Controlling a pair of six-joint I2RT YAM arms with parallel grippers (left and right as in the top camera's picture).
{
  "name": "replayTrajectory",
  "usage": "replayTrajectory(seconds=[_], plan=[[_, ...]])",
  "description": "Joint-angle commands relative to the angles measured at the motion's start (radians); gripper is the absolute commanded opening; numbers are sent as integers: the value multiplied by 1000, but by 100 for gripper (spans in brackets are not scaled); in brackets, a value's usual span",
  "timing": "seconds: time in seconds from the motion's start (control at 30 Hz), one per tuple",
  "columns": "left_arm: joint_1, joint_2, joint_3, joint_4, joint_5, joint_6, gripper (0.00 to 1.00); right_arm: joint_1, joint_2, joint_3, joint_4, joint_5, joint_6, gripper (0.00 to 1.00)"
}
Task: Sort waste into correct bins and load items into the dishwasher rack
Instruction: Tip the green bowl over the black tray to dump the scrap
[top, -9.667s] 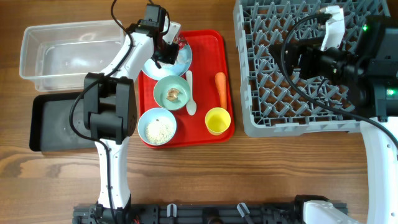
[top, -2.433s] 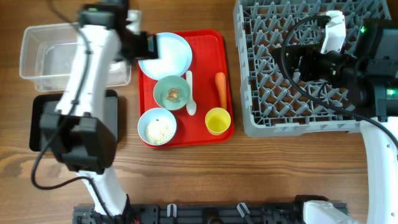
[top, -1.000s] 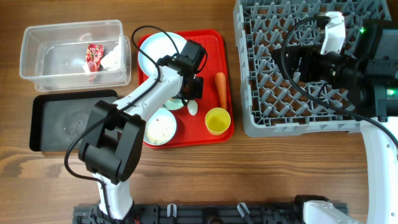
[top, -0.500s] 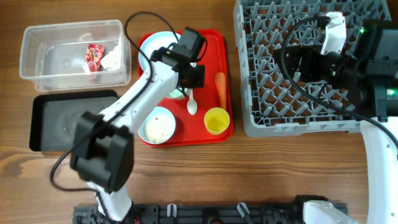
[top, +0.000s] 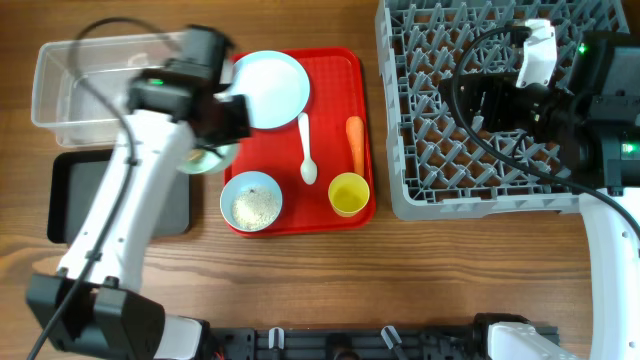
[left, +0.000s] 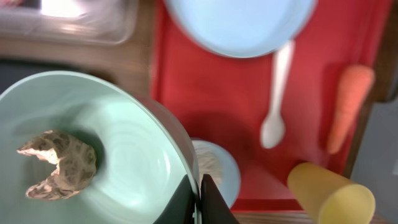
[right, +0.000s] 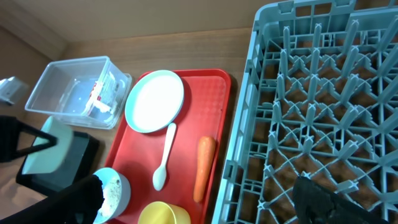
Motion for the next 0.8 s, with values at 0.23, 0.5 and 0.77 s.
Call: replayTrajectory(seconds=[0.23, 0.5, 0.77], plan=[[471, -10, -168, 86, 588, 295, 4, 3, 10, 26, 2, 10, 30, 100], [752, 1, -294, 219, 906, 349, 4, 3, 10, 26, -2, 10, 29, 100], [935, 90, -372, 280, 1274, 369, 4, 3, 10, 26, -11, 8, 55, 100]])
